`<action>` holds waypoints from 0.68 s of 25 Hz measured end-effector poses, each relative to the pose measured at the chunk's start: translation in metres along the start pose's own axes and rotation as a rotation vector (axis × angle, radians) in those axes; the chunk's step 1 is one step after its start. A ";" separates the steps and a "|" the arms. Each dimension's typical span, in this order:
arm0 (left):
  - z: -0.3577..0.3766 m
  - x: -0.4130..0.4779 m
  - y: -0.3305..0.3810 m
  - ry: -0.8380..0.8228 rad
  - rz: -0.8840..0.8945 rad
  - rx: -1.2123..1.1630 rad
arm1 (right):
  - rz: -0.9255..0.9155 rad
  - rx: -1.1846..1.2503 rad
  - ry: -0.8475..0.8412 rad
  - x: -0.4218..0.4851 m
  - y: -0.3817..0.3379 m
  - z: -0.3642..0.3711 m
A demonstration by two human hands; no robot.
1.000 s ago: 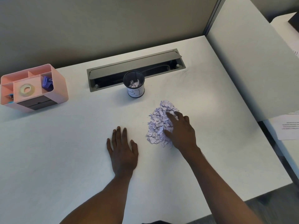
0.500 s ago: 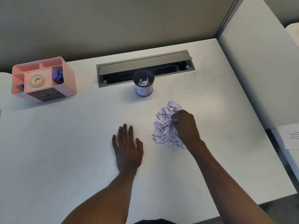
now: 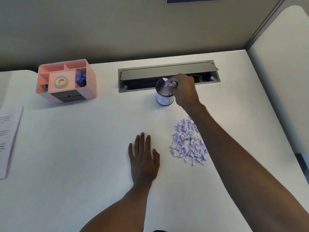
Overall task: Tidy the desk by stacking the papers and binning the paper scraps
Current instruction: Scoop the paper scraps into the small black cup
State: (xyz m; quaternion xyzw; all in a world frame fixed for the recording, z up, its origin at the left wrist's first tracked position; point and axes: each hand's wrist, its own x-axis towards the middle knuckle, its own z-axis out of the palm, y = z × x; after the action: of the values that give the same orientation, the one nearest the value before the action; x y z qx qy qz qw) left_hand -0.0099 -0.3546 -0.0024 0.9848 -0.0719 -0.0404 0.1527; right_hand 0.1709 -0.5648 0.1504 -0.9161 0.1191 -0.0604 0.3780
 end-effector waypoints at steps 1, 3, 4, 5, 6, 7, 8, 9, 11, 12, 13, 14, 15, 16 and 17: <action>0.000 0.000 0.000 -0.002 0.000 -0.004 | 0.024 -0.097 -0.068 0.011 0.000 0.007; 0.000 -0.001 0.001 0.001 0.004 -0.008 | 0.045 -0.429 -0.263 0.027 -0.001 0.020; 0.000 -0.001 0.000 0.003 0.005 -0.010 | 0.041 -0.557 -0.339 0.029 -0.005 0.022; 0.001 0.000 0.000 0.004 0.002 -0.012 | 0.035 -0.622 -0.381 0.031 -0.009 0.025; 0.001 0.000 0.000 0.004 -0.001 -0.015 | 0.024 -0.655 -0.382 0.032 -0.012 0.029; 0.001 0.000 0.000 0.002 -0.002 -0.016 | 0.010 -0.680 -0.374 0.034 -0.014 0.033; 0.001 0.001 0.000 0.001 -0.001 -0.016 | -0.002 -0.704 -0.377 0.035 -0.015 0.036; 0.001 0.001 0.000 0.000 0.001 -0.014 | -0.007 -0.723 -0.398 0.035 -0.017 0.037; 0.001 0.001 -0.001 0.003 0.004 -0.010 | -0.028 -0.764 -0.479 0.037 -0.018 0.039; 0.001 0.001 -0.001 0.005 0.005 -0.007 | -0.044 -0.777 -0.508 0.036 -0.019 0.038; 0.001 0.001 -0.001 0.005 0.005 -0.006 | -0.058 -0.772 -0.507 0.037 -0.021 0.036; 0.000 0.001 -0.001 0.005 0.005 -0.007 | -0.062 -0.750 -0.485 0.038 -0.023 0.033; 0.000 0.001 0.000 0.005 0.006 -0.009 | -0.060 -0.717 -0.451 0.038 -0.024 0.029; -0.001 0.001 0.000 0.005 0.006 -0.010 | -0.056 -0.675 -0.400 0.036 -0.024 0.023; -0.001 0.002 0.000 0.006 0.005 -0.009 | -0.061 -0.592 -0.317 0.031 -0.021 0.016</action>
State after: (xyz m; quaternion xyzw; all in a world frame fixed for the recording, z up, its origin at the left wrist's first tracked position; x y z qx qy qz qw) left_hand -0.0083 -0.3543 -0.0016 0.9841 -0.0737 -0.0373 0.1575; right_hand 0.2080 -0.5481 0.1546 -0.9873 0.0436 0.1085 0.1074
